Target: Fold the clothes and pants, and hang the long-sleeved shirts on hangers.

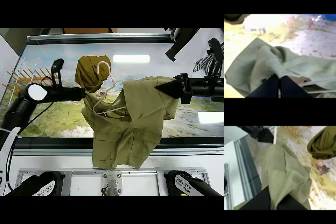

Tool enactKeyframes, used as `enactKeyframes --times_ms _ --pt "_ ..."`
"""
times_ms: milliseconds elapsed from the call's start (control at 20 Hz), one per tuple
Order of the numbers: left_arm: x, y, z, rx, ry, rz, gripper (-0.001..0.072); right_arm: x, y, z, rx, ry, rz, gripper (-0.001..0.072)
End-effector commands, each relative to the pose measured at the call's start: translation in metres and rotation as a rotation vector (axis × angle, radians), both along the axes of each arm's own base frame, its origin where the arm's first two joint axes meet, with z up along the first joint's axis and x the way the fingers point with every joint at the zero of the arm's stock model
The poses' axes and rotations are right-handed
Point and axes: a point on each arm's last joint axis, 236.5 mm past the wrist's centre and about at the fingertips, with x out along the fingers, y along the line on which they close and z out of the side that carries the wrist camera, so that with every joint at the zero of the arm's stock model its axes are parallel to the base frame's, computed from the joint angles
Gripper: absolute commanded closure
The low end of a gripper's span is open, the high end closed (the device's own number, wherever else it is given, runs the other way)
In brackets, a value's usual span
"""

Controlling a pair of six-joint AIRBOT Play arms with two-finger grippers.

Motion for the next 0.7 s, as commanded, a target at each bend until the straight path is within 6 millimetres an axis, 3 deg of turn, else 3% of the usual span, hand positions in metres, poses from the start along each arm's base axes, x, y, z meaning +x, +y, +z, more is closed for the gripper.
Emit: enactKeyframes --times_ms 0,250,500,650 --pt "-0.018 0.007 0.054 0.044 -0.102 -0.018 0.0692 0.004 -0.001 -0.012 0.021 -0.012 -0.051 0.0703" --pt "-0.067 -0.010 0.116 0.058 -0.203 -0.070 0.0693 0.005 0.006 -0.001 0.245 -0.048 -0.079 0.0703" --pt "-0.091 -0.032 0.199 0.073 -0.402 -0.084 0.0693 -0.001 0.007 -0.008 0.458 -0.065 -0.135 0.0703" --pt "-0.100 -0.051 0.218 0.135 -0.438 -0.103 0.0693 -0.014 0.023 -0.011 0.493 -0.061 -0.088 0.0703"
